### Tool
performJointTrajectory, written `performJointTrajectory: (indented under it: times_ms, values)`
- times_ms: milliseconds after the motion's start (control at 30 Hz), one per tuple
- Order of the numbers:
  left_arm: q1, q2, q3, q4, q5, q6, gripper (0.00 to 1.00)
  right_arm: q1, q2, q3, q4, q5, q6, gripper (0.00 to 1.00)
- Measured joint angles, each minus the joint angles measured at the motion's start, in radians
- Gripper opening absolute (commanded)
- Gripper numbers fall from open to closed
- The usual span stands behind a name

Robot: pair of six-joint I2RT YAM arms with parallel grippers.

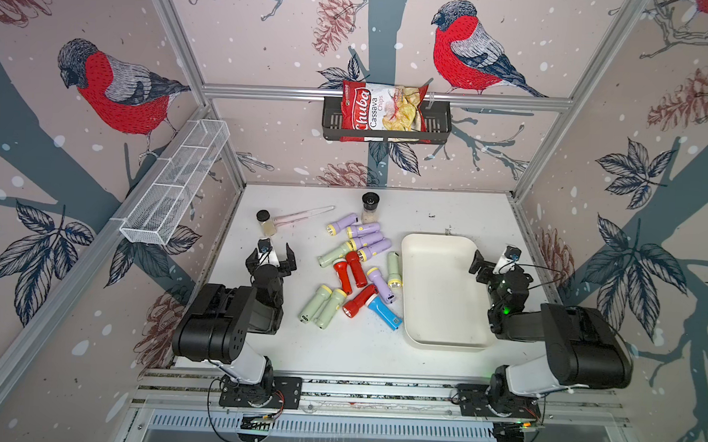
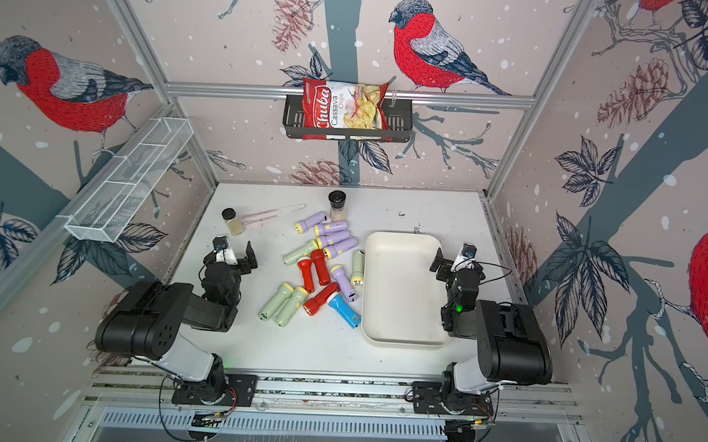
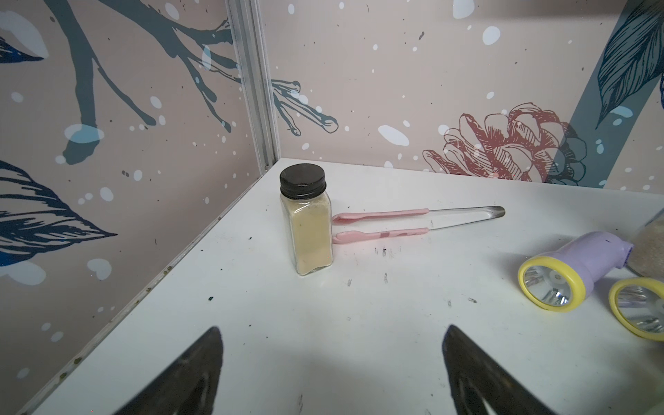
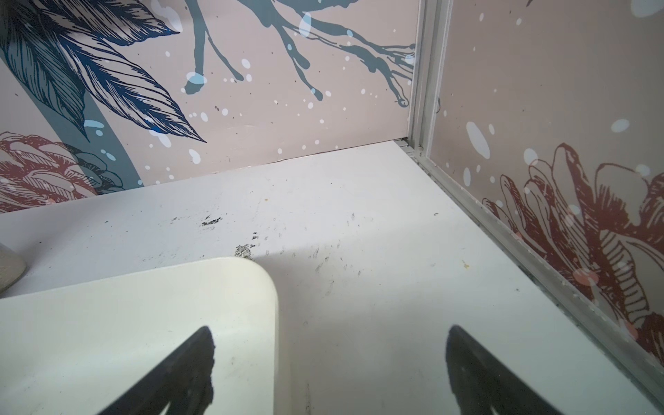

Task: Put the flashlights into the storage boxes
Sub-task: Move the storage box to the center of the board.

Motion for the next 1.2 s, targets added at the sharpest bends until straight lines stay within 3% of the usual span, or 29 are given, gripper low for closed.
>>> performJointTrajectory:
  times_ms: [200, 467, 700, 800, 967, 1200]
  values:
    - [-0.001, -0.049, 0.001, -0.029, -0.005, -0.001, 0.91, -0.002, -0.017, 0.017, -0.039, 0.016, 0.001, 1.0]
    - [-0.094, -0.273, 0.153, -0.311, -0.027, 0.008, 0.84, 0.045, -0.176, 0.325, -0.494, 0.056, 0.009, 1.0]
    - [-0.225, -0.373, 0.303, -0.598, 0.13, -0.099, 0.77, 0.31, -0.259, 0.557, -0.978, 0.143, 0.024, 1.0]
    - [-0.291, -0.377, 0.315, -0.694, 0.176, -0.14, 0.77, 0.422, -0.27, 0.593, -1.13, 0.172, 0.062, 1.0]
    - [-0.325, -0.374, 0.303, -0.78, 0.208, -0.198, 0.76, 0.504, -0.269, 0.557, -1.268, 0.137, 0.216, 1.0]
    - [-0.33, -0.355, 0.276, -0.805, 0.214, -0.237, 0.76, 0.445, -0.153, 0.499, -1.302, 0.066, 0.333, 1.0]
